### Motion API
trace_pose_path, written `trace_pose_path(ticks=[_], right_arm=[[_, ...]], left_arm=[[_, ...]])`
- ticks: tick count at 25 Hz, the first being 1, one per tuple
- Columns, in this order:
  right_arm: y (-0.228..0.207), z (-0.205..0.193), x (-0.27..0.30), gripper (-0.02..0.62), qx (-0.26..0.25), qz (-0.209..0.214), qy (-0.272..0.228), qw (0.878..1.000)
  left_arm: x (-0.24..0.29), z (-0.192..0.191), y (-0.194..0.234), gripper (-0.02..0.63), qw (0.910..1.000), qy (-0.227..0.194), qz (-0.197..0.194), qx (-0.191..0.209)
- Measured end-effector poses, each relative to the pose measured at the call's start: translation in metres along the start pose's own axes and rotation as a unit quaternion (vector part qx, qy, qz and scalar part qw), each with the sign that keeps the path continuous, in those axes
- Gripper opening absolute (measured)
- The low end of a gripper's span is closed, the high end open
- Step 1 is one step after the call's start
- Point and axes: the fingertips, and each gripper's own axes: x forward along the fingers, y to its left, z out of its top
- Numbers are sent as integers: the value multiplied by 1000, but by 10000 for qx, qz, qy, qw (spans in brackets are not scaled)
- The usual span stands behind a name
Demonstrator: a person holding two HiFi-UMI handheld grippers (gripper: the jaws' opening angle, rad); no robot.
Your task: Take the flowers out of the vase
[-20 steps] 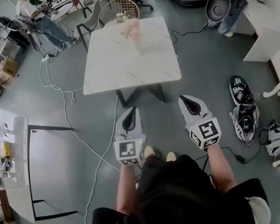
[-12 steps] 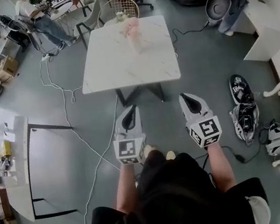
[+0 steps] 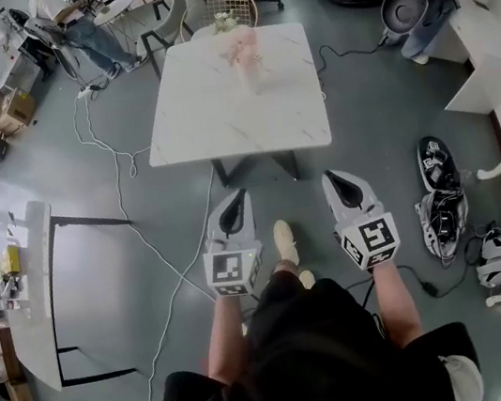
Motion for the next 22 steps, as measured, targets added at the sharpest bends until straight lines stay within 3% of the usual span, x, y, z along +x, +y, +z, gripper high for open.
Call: trace_pose_path(ticks=[22], right_arm=[[-92,23,158,3,6,-124,156,9998]], left_arm=[[183,25,74,8,9994,-56,-349,-64]])
